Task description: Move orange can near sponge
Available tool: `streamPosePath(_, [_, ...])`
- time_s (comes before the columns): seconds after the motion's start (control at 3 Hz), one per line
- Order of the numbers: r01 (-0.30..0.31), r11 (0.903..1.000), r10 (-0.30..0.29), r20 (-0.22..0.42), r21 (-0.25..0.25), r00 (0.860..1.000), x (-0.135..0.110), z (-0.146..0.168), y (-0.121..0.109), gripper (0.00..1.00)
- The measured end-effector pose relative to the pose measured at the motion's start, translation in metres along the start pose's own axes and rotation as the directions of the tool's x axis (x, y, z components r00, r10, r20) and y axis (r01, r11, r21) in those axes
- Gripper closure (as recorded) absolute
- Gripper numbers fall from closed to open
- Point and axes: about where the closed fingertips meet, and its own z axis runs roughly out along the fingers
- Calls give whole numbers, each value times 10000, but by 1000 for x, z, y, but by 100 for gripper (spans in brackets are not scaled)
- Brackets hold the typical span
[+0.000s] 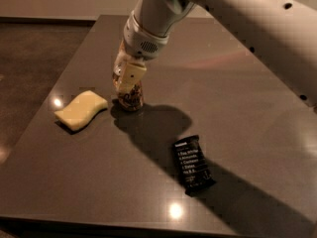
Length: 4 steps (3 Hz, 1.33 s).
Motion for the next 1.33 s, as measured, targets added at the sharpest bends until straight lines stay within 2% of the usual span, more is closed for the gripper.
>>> streamPosePath(0.67, [310,9993,-308,86,-209,9995,-9,8,4,13])
streamPosePath(1.0, [415,9986,-411,109,-328,9991,-12,11,5,0])
streamPosePath(1.33, [415,9986,-411,109,-328,9991,-12,11,5,0])
